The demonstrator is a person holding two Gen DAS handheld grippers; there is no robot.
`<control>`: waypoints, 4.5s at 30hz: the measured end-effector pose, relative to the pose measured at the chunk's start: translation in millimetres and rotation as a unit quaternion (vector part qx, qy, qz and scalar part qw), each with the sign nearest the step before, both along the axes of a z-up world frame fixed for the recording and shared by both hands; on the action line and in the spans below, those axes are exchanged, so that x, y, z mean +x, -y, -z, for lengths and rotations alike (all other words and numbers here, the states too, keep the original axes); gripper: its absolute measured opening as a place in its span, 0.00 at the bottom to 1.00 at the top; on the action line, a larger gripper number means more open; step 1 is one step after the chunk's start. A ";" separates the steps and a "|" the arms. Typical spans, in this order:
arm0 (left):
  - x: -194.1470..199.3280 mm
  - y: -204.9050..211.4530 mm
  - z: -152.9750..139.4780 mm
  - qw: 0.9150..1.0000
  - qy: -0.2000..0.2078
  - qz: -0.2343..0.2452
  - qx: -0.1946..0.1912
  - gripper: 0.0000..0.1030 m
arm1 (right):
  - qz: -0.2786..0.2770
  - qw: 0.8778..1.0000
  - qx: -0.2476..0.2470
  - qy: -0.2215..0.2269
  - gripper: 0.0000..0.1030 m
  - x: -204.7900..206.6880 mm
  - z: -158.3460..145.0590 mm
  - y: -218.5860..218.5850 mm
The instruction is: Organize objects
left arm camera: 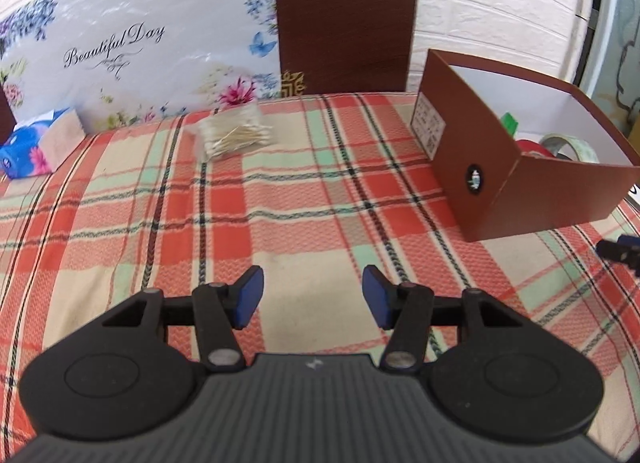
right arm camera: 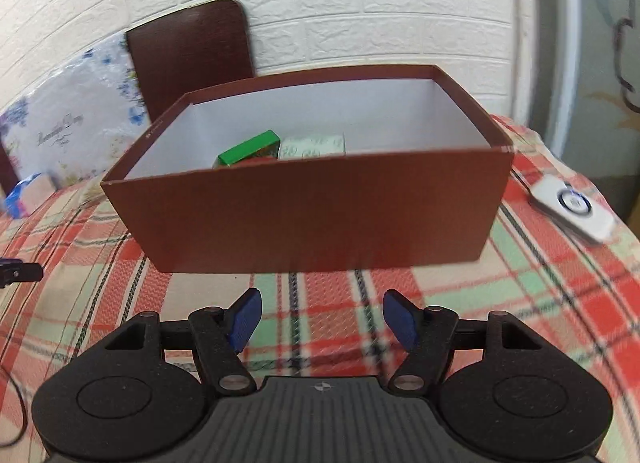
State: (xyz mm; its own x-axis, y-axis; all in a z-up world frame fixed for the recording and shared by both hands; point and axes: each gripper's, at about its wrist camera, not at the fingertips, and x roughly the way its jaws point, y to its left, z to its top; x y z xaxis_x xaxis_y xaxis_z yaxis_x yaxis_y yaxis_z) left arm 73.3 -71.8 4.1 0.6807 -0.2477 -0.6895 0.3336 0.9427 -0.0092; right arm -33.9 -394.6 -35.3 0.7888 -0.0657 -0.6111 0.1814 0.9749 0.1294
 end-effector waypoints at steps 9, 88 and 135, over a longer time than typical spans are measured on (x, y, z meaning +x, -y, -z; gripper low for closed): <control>-5.0 6.6 -1.0 1.000 0.005 0.004 0.003 0.60 | -0.046 0.996 -0.043 -0.060 0.69 30.8 0.5 55.1; -31.1 22.8 5.5 0.984 -0.054 0.126 -0.115 0.80 | 0.002 0.998 -0.055 0.039 0.82 -61.5 18.1 -118.3; 35.6 282.2 -86.8 0.964 0.004 0.260 -0.051 0.34 | 0.013 0.980 -0.079 0.181 0.66 41.6 -56.4 0.1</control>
State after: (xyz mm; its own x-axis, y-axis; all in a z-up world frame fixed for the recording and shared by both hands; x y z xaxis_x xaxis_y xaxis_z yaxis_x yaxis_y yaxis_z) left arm 108.9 -354.0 90.9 0.4517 -0.6236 -0.6380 0.7617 0.6419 -0.0881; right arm 7.7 -394.7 21.1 0.9492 -0.1592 -0.2715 0.1756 0.9838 0.0370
